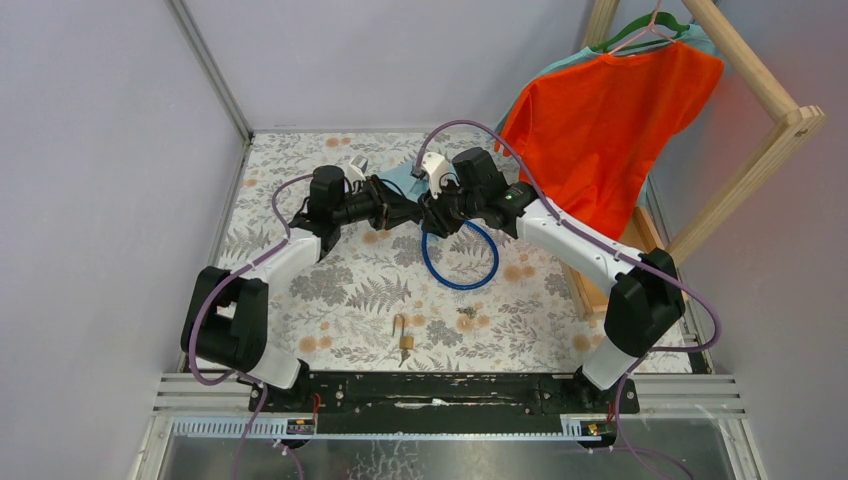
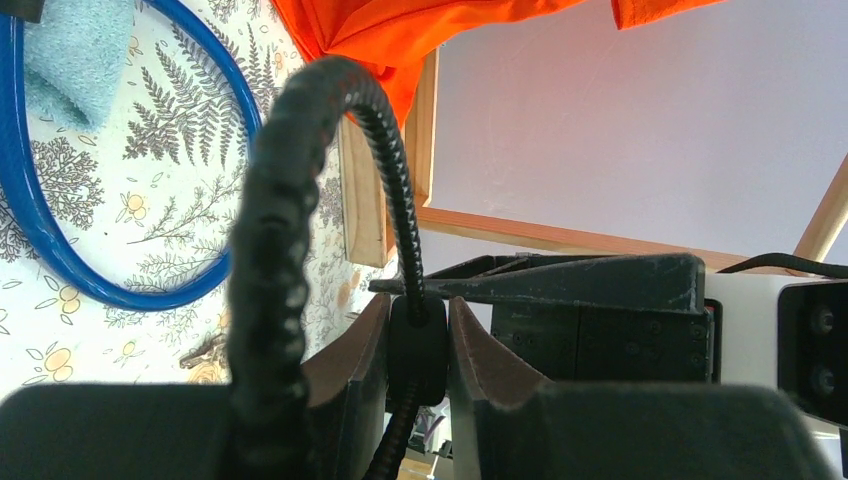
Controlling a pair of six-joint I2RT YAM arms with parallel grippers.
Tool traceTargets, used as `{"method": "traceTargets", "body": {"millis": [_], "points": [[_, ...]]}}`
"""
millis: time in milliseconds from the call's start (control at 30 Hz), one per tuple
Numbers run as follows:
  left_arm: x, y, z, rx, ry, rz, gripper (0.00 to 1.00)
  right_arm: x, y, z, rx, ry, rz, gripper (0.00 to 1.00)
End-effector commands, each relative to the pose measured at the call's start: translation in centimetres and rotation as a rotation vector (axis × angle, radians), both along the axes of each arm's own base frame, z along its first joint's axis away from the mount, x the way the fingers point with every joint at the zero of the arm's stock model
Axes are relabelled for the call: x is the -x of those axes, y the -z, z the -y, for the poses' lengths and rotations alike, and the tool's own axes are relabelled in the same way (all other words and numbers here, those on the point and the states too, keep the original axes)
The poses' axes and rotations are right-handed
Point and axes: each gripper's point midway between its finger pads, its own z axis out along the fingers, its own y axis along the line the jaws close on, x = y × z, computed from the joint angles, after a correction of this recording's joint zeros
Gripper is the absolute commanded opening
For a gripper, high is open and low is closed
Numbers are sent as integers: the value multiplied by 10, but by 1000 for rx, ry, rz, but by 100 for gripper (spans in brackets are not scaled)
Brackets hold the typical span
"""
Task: Lock with the key
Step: Remove the key from the lock.
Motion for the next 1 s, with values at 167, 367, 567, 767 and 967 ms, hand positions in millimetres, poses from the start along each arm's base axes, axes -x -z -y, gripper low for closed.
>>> {"method": "traceTargets", "body": {"millis": [167,367,567,767,967], "points": [[1,-14,6,20,24,66,0,-8,-24,-9,-49,19,60,17],[-1,-18,4,0,25,164,0,-1,-20,-9,-59,8,25,2],[0,-19,2,-30,25,248,0,1,-24,-5,-143,-15,-76,0],[0,-19,1,-37,25,272,0,3,-24,0,-194,-28,-146,0],[-2,-21,0,-42,19,287,0,2,-18,3,-180,-17,-145,0]]}}
